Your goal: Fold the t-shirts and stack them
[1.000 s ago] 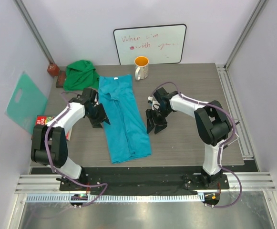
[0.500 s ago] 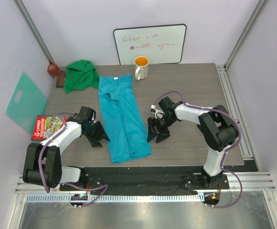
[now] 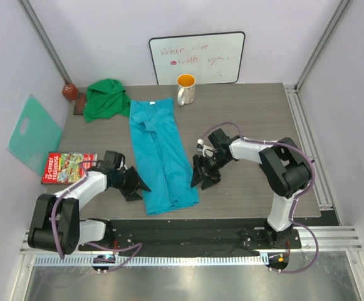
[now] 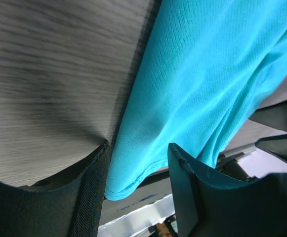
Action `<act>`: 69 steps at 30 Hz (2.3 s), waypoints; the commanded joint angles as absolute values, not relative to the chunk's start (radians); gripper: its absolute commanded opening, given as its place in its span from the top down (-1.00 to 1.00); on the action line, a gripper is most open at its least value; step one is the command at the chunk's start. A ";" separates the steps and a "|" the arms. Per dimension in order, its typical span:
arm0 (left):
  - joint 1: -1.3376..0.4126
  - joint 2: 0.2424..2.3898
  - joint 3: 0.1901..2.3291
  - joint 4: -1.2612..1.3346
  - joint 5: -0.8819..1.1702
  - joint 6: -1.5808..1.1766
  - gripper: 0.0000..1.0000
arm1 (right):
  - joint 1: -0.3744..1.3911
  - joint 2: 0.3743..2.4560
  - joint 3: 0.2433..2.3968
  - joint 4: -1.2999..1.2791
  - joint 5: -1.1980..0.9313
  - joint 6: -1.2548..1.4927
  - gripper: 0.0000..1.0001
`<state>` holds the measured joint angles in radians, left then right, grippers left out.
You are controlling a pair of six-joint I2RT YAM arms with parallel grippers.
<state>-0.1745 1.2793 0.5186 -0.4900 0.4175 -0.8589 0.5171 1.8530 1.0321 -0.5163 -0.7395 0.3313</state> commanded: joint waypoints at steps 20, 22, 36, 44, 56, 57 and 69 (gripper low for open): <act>-0.181 1.284 0.302 -0.311 0.413 -0.953 -0.01 | 0.604 2.025 0.994 -0.411 -0.750 0.362 -0.30; -0.186 1.269 0.296 -0.313 0.411 -0.957 -0.01 | 0.612 2.034 1.008 -0.422 -0.752 0.357 -0.28; -0.219 1.269 0.301 -0.314 0.449 -0.957 0.56 | 0.643 2.057 1.028 -0.410 -0.750 0.371 0.15; -0.221 1.207 0.438 -0.512 0.420 -0.925 1.00 | 0.644 1.977 1.045 -0.472 -0.747 0.376 0.98; -0.219 1.123 0.724 -0.716 0.316 -0.887 1.00 | 0.643 1.874 1.311 -0.656 -0.669 0.371 0.98; -0.219 1.134 0.729 -0.703 0.321 -0.885 1.00 | 0.641 1.888 1.337 -0.672 -0.667 0.368 0.98; -0.201 1.318 0.911 -0.681 0.264 -0.808 1.00 | 0.600 2.017 1.684 -0.767 -0.650 0.367 0.98</act>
<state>-0.2173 1.2667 0.8062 -0.6834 0.3061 -0.8574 0.6209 1.9724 1.5967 -0.7227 -0.6632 0.3687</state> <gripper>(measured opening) 0.007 0.030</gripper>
